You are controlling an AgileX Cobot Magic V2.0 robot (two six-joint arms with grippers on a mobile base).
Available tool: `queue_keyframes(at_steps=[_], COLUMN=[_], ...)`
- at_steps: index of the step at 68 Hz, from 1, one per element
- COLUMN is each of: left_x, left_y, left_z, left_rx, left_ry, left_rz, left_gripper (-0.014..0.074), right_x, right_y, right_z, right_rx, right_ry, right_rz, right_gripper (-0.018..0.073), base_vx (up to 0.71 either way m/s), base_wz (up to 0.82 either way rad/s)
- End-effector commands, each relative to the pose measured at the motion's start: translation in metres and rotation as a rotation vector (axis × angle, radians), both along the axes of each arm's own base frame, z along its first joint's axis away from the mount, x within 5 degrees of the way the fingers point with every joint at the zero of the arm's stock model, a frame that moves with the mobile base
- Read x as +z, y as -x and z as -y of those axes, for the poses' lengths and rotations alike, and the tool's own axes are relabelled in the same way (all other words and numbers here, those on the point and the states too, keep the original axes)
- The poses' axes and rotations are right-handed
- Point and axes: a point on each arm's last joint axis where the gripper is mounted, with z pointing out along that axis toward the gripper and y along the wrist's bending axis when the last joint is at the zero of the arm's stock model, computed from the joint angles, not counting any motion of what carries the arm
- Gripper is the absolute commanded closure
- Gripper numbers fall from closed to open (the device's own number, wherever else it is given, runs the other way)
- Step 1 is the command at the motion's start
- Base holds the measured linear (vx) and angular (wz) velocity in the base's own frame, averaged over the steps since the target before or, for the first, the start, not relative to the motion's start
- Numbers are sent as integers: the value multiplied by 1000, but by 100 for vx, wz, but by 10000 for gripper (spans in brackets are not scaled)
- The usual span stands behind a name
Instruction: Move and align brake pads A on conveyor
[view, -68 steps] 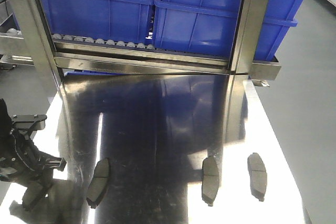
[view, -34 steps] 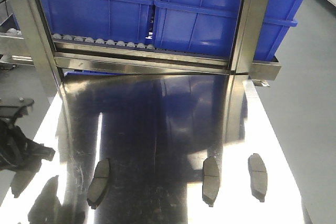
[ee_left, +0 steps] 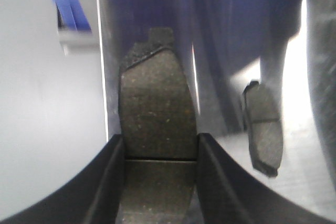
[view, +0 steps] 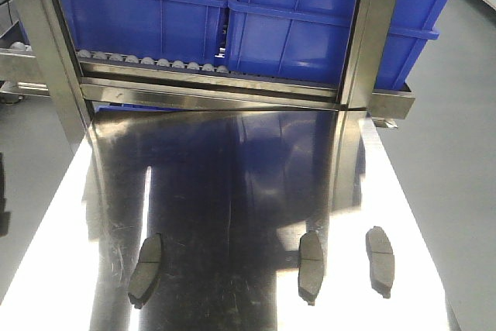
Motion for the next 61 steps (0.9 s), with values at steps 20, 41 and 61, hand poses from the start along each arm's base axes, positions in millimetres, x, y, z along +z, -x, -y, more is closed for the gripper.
queue_keyframes(at_steps=[20, 41, 61], left_x=[-4, -27, -28], left_y=[85, 108, 109], left_z=[-5, -7, -7], left_rx=[16, 28, 27], left_ry=[41, 51, 50], left_rz=[450, 614, 607], left_gripper=[603, 603, 603], right_x=[3, 3, 3], right_y=[1, 1, 1], right_z=[0, 0, 0], right_rx=[0, 0, 0], right_ry=[13, 13, 13], right_rz=[71, 71, 71], right_gripper=[571, 571, 571], base_vx=[0, 0, 0], base_wz=[0, 0, 0])
